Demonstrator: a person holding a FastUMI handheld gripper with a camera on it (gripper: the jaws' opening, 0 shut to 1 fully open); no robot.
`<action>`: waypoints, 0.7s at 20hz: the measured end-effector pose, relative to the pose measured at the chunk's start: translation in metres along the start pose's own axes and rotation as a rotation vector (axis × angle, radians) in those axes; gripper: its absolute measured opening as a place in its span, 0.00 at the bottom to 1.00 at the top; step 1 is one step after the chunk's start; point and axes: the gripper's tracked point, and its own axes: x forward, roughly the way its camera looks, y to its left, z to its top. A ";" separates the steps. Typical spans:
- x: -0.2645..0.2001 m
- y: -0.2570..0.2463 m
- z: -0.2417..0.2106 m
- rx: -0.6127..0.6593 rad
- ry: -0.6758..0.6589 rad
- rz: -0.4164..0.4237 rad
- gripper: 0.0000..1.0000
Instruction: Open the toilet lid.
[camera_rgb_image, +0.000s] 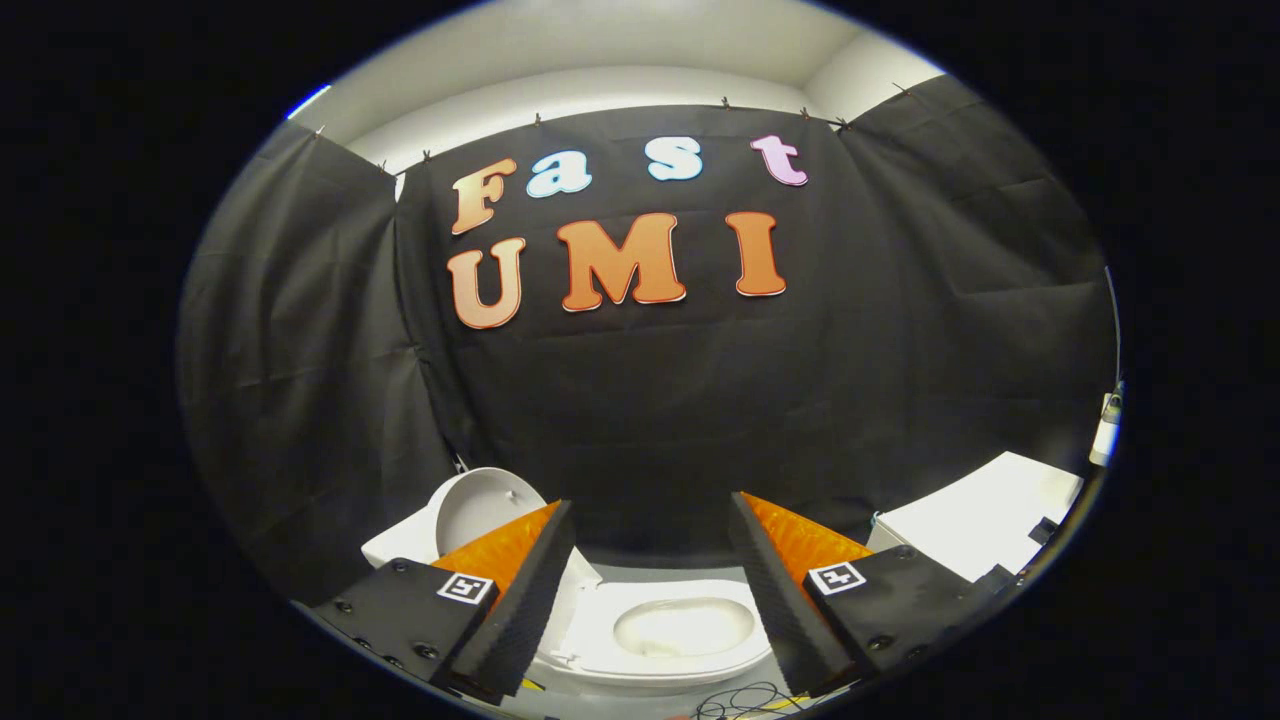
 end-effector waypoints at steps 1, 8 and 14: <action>-0.002 -0.005 0.001 -0.007 -0.003 -0.008 0.99; -0.005 -0.010 0.004 -0.002 -0.013 -0.002 0.98; -0.005 -0.010 0.005 0.000 -0.024 -0.007 0.98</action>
